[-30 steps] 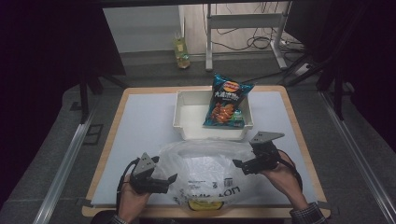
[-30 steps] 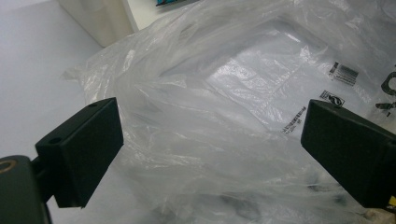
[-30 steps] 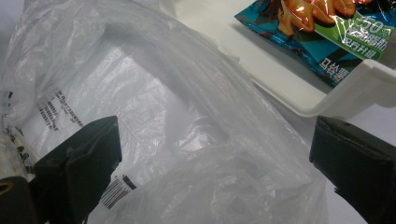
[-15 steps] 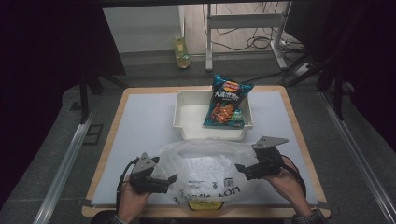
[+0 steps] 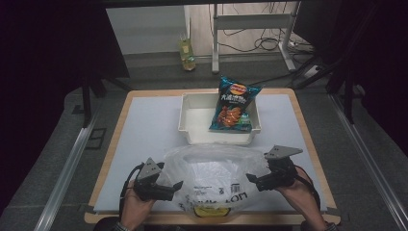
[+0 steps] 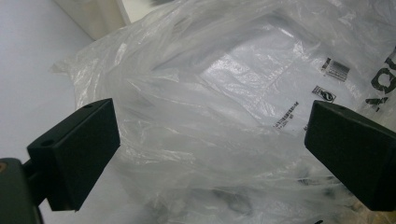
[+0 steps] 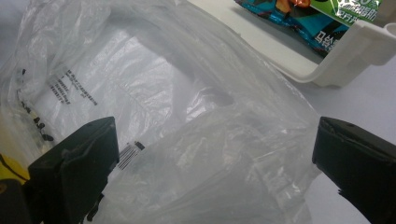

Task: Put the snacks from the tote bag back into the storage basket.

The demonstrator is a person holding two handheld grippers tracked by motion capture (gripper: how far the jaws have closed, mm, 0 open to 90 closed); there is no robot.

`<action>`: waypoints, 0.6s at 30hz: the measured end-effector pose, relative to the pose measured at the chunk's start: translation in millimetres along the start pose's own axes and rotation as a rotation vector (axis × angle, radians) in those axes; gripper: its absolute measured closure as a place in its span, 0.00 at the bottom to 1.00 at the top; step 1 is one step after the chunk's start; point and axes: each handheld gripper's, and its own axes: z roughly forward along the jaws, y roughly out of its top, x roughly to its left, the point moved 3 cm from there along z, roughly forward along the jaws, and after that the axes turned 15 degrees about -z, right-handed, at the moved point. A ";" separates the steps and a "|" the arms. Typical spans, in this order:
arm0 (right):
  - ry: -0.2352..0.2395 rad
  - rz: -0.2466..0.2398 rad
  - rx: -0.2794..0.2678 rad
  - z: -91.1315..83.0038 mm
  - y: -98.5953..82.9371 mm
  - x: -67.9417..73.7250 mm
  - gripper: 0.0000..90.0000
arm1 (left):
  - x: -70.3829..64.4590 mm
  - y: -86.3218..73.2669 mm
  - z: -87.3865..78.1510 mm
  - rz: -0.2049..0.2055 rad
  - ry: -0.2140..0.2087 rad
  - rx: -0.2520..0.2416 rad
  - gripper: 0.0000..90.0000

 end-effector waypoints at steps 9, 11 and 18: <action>-0.011 0.005 0.001 -6.9 -7.4 4.0 0.01 | -2.7 -1.0 0.2 0.018 0.007 0.012 0.03; -0.013 0.005 -0.002 -9.1 -8.8 4.7 0.01 | -3.3 -1.5 -0.2 0.018 0.004 0.013 0.03; -0.024 0.010 -0.002 -16.1 -15.8 9.1 0.01 | -3.8 -3.6 -4.2 0.024 0.012 0.012 0.03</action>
